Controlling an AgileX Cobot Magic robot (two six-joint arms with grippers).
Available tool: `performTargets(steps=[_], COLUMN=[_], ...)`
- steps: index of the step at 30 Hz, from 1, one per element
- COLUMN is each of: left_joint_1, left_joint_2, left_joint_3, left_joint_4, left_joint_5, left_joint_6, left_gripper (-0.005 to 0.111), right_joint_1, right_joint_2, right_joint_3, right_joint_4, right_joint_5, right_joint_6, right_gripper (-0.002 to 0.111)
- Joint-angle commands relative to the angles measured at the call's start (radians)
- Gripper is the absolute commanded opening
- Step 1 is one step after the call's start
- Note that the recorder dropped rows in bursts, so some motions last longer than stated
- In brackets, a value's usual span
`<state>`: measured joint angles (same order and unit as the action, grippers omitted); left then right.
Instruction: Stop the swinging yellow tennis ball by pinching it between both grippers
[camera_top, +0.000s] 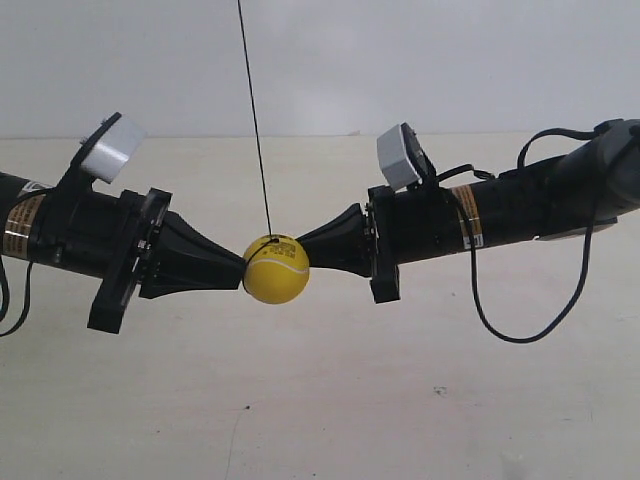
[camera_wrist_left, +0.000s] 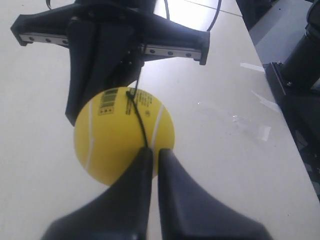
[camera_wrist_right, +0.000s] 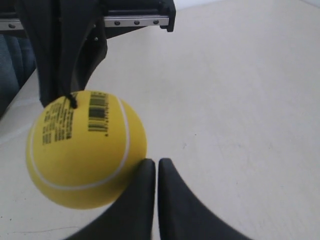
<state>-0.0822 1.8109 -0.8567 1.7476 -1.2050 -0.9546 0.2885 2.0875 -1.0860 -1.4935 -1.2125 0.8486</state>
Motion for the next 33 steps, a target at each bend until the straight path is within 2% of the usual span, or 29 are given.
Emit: performTargets(steps=[1, 10, 26, 33], left_joint_1=[-0.008, -0.008, -0.008, -0.008], left_joint_2=[0.004, 0.004, 0.004, 0.004], left_joint_3=[-0.005, -0.005, -0.005, -0.005], left_joint_4=[-0.003, -0.003, -0.003, -0.003], left_joint_5=[0.002, 0.002, 0.004, 0.071], left_joint_6=[0.002, 0.002, 0.0, -0.027], left_gripper=[0.005, 0.005, 0.005, 0.005], right_joint_1=[-0.004, -0.067, -0.069, -0.069], right_joint_2=[-0.009, -0.009, -0.009, -0.009], right_joint_3=[-0.003, -0.003, -0.003, -0.003], right_joint_4=[-0.016, -0.023, -0.023, -0.023], right_joint_5=[0.011, -0.009, -0.009, -0.009], right_joint_6=[-0.009, 0.006, 0.006, 0.006], right_gripper=[0.0, 0.0, 0.0, 0.0])
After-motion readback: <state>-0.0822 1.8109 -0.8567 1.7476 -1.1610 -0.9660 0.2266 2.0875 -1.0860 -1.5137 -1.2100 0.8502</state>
